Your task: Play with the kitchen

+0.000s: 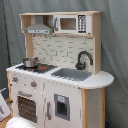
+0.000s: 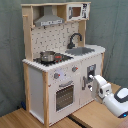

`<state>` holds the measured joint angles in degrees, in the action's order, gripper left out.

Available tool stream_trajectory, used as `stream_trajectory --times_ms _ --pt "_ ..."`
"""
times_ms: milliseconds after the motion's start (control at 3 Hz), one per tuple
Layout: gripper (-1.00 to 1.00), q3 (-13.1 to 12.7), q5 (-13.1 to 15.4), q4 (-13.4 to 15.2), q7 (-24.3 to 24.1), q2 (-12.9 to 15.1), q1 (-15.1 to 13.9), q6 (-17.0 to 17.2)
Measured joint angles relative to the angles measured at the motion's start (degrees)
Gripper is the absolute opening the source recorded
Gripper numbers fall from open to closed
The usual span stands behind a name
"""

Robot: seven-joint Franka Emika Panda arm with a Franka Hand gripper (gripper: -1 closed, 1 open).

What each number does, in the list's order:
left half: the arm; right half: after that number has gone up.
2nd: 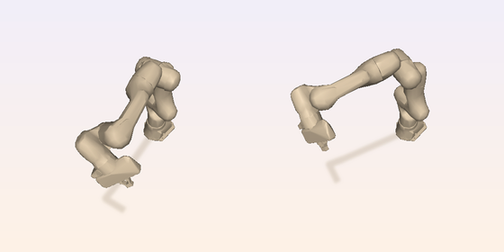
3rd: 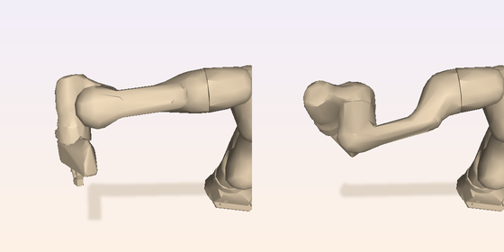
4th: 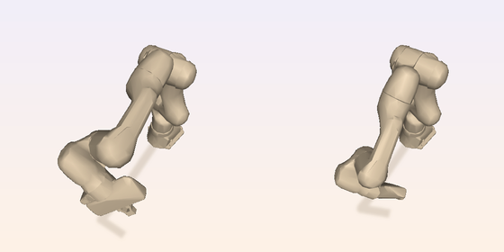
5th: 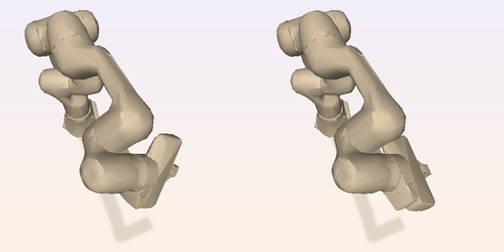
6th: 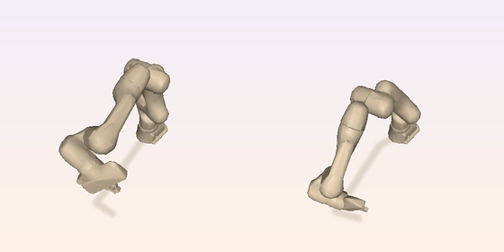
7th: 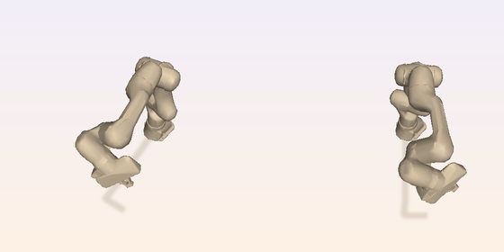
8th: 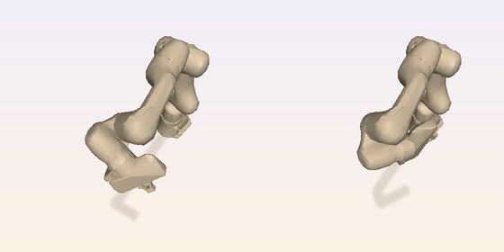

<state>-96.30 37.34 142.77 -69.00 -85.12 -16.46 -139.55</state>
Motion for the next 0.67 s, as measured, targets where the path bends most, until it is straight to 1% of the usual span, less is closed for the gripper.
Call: stream_trajectory --times_ms 333,667 --pt "1.00 1.2 1.6 -0.4 5.5 0.0 2.3 0.9" --pt "1.00 2.0 2.4 -1.1 11.2 0.0 3.6 1.1"
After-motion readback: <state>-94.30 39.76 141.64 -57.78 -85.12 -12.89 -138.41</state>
